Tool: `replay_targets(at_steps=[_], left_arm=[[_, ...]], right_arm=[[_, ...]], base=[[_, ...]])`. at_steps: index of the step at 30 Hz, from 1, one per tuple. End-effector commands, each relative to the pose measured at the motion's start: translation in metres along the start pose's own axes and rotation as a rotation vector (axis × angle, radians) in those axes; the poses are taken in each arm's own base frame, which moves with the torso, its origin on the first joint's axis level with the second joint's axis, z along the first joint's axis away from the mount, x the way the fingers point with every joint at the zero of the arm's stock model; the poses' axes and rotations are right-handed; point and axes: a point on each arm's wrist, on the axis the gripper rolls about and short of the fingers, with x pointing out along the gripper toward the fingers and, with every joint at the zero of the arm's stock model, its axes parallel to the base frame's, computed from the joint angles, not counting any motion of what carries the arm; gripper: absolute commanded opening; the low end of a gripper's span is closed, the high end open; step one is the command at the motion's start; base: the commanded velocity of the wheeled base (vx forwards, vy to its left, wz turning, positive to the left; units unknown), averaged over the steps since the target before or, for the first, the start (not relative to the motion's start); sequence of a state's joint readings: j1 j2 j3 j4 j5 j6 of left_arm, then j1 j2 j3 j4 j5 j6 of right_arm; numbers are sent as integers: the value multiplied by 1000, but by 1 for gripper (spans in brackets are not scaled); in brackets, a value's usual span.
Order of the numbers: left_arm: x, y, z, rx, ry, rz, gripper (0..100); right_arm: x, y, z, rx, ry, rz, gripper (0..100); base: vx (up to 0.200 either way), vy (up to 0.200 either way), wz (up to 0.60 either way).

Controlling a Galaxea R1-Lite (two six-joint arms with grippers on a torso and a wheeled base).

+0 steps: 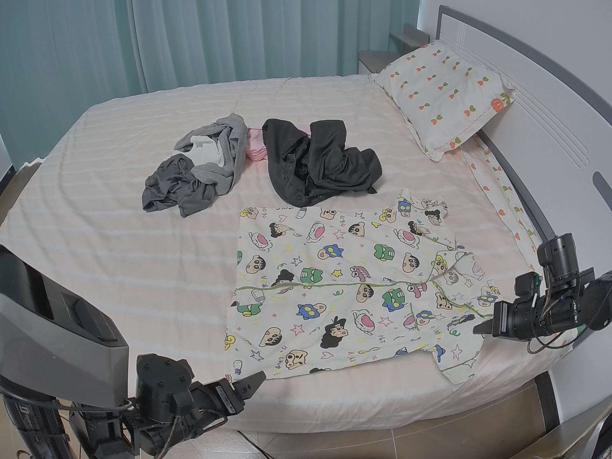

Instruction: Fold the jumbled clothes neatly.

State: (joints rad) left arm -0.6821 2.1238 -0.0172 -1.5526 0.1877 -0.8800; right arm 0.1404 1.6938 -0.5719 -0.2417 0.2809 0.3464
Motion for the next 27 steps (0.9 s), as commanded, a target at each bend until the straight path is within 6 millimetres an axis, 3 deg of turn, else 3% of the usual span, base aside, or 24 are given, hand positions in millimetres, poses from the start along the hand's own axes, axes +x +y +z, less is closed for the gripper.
replay_targets(at_steps=[1, 5, 6, 17, 22, 25, 27], left_arm=[[-2, 2, -1, 2, 7, 9, 100], [-1, 2, -1, 2, 9, 10, 100], [-1, 2, -1, 2, 9, 10, 100], [-1, 2, -1, 2, 9, 10, 100], [-1, 2, -2, 3, 10, 11, 100], [-1, 3, -2, 3, 12, 13, 100], [-1, 3, -2, 3, 12, 13, 100]], right_arm=[[-20, 11, 17, 2, -10, -1, 0], [-18, 13, 21, 28, 84, -29, 0], [-15, 12, 21, 35, 102, -37, 100], [2, 7, -1, 34, 265, -101, 100], [5, -18, -5, 23, 285, -163, 100], [8, -51, 14, 70, 178, -179, 100], [10, -62, 17, 92, 143, -166, 100]], base=[[0, 0, 0], [0, 0, 0], [0, 0, 0], [0, 0, 0], [0, 0, 0], [0, 0, 0], [0, 0, 0]])
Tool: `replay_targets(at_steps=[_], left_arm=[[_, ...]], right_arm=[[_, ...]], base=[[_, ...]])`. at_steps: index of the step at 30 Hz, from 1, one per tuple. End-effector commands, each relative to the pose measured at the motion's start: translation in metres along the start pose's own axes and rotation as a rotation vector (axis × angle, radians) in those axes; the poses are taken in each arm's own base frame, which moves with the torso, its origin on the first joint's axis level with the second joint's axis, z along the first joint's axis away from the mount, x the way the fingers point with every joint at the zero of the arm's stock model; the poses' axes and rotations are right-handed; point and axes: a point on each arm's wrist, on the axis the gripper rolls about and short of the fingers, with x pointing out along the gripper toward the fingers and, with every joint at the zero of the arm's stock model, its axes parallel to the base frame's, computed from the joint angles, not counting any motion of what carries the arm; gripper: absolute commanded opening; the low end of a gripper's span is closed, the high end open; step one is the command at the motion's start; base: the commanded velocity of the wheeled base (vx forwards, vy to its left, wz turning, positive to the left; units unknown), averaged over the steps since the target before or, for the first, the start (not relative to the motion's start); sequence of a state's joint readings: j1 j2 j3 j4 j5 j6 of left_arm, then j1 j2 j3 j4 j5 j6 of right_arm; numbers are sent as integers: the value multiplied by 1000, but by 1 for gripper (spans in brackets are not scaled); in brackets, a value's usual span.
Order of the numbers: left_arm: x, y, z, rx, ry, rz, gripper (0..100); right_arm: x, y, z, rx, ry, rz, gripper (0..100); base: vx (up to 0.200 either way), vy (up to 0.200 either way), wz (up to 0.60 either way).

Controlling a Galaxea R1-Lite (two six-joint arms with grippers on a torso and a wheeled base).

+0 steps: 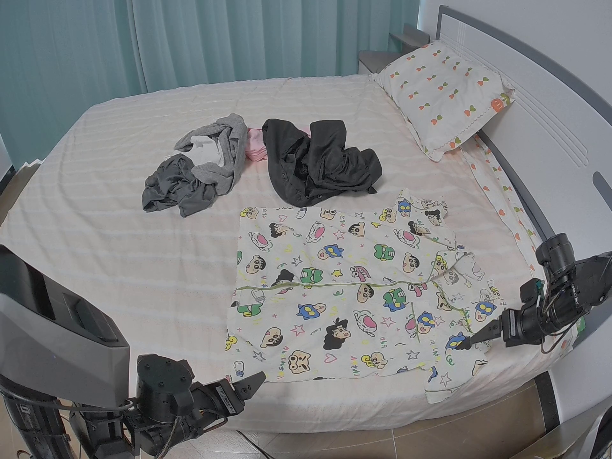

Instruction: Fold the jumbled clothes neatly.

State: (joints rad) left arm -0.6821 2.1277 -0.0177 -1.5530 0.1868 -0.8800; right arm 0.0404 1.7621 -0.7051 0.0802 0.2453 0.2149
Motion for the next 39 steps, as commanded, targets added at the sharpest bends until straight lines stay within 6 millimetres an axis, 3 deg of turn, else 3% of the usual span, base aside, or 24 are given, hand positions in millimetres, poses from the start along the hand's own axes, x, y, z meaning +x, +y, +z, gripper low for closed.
replay_targets(at_steps=[1, 3, 4, 9, 11, 15, 25, 32, 39], left_arm=[[-1, 2, -2, 3, 10, 11, 100], [-1, 2, -2, 3, 10, 11, 100], [-1, 3, -2, 3, 11, 14, 100], [-1, 3, -2, 4, 12, 17, 100], [-1, 3, -2, 4, 12, 17, 100], [-1, 3, -2, 4, 12, 17, 100], [12, 7, -9, 12, 41, 40, 100], [20, 6, -11, 13, 42, 35, 100], [14, 13, -18, 24, 83, 75, 100]], right_arm=[[13, -39, 9, 88, -42, -7, 100], [15, -42, 5, 99, -26, -7, 100], [16, -44, -9, 104, 5, -6, 100], [9, -40, -41, 60, 31, 74, 100], [9, -40, -41, 60, 31, 74, 100], [25, -36, -62, -8, 24, 96, 100], [49, -17, -73, -115, 31, 73, 100], [64, -7, -70, -77, -8, 47, 100], [59, -9, -78, -81, -52, 28, 100]], base=[[0, 0, 0], [0, 0, 0], [0, 0, 0], [0, 0, 0], [0, 0, 0], [0, 0, 0], [0, 0, 0], [0, 0, 0], [0, 0, 0]])
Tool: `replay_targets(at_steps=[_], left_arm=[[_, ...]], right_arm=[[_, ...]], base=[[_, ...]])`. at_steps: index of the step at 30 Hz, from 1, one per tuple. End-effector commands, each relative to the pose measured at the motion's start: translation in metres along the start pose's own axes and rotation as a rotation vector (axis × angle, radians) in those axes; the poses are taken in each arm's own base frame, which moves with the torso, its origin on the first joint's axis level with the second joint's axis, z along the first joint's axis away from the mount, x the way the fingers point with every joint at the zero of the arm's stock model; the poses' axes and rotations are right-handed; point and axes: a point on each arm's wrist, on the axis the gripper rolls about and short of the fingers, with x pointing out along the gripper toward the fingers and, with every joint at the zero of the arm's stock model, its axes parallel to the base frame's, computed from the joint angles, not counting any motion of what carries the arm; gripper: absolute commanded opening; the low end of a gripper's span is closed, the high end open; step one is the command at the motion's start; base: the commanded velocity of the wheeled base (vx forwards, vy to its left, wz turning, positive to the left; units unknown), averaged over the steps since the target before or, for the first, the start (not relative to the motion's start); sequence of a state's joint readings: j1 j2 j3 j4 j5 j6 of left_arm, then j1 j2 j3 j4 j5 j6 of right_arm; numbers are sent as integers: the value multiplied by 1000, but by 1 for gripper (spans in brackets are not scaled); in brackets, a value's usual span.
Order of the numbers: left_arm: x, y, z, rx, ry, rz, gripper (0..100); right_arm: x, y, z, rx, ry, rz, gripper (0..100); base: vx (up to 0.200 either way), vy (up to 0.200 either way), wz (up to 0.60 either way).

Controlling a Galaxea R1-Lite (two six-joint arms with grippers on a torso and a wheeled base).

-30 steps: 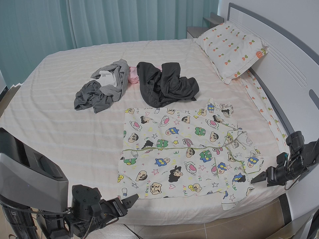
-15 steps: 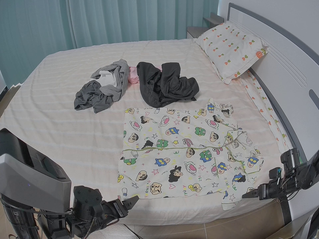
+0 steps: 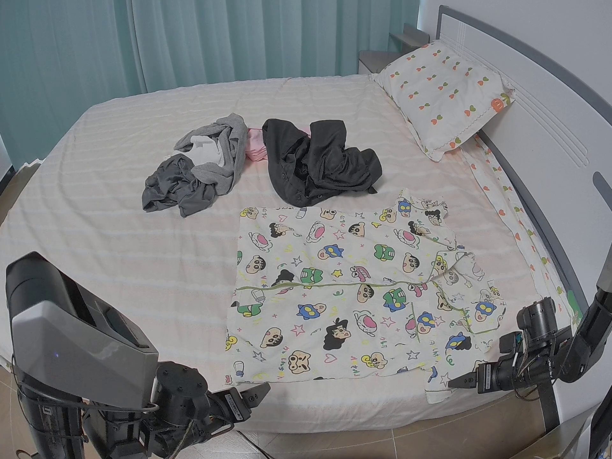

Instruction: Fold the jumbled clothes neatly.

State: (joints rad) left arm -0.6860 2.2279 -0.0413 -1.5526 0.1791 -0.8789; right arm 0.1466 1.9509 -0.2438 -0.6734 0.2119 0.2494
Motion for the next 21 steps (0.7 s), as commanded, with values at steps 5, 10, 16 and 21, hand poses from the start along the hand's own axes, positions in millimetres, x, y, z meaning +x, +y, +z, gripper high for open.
replay_targets(at_steps=[5, 10, 16, 21], left_arm=[[-1, -3, -12, 25, 43, -10, 100], [-4, -11, -20, 56, 63, -42, 100], [-1, -12, -19, 56, 51, -43, 100], [-1, -11, -18, 57, 20, -17, 100]], right_arm=[[-10, 1, -13, -9, -10, 5, 100], [-13, 1, -14, -6, -16, 6, 100], [-16, 1, -14, -9, -28, 11, 100], [-16, 2, -16, -11, -19, 12, 100]], base=[[0, 0, 0], [0, -40, 0], [0, -200, 0], [0, -80, 0]])
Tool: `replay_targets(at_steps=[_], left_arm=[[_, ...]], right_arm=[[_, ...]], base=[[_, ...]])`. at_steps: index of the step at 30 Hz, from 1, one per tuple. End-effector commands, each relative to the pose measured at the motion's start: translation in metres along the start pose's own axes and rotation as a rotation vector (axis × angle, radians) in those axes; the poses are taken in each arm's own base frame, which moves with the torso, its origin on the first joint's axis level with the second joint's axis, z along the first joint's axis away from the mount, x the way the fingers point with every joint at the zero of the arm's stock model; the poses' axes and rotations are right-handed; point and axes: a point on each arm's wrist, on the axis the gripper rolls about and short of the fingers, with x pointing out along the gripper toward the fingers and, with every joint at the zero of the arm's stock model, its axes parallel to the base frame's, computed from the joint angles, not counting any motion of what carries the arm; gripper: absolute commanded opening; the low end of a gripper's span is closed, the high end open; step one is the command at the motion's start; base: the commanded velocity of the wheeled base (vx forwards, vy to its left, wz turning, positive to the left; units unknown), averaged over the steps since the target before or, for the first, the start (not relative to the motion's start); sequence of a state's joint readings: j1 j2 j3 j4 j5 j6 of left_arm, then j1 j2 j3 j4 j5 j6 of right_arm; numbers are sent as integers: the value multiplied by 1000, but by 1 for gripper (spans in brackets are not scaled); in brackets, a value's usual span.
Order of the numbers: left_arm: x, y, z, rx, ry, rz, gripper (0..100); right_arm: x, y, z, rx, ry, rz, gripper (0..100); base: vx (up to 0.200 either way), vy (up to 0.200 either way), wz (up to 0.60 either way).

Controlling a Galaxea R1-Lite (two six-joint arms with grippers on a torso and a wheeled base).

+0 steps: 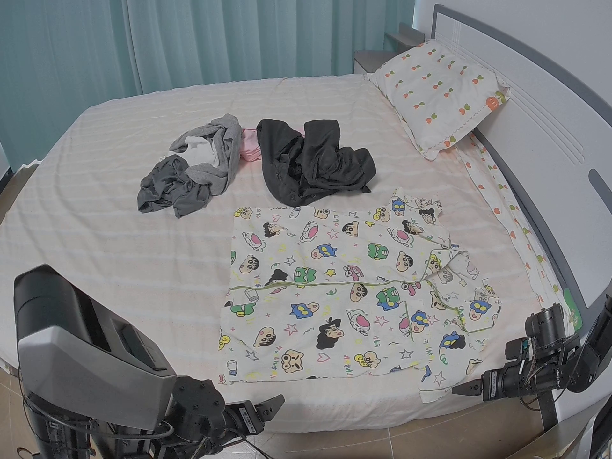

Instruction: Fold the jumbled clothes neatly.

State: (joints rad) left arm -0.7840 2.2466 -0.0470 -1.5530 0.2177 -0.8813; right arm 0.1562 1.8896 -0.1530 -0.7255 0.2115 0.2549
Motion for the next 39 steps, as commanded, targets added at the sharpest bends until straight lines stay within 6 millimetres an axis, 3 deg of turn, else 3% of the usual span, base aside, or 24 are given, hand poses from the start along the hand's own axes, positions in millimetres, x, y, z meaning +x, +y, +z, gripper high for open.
replay_targets(at_steps=[1, 12, 18, 39], left_arm=[[0, 0, 0, 0, -12, 9, 100], [-3, -1, -3, 26, -3, 7, 100], [-5, 2, -2, 24, -16, 34, 100], [-6, 8, -1, 27, -29, 73, 100]], right_arm=[[-1, 1, -1, -4, -2, 3, 100], [0, 2, -3, -12, 10, 6, 100], [0, 7, -7, -36, 29, 18, 100], [2, 21, -16, -50, 50, 52, 100]], base=[[0, 0, 0], [0, 0, 0], [0, -200, 0], [0, 0, 0]])
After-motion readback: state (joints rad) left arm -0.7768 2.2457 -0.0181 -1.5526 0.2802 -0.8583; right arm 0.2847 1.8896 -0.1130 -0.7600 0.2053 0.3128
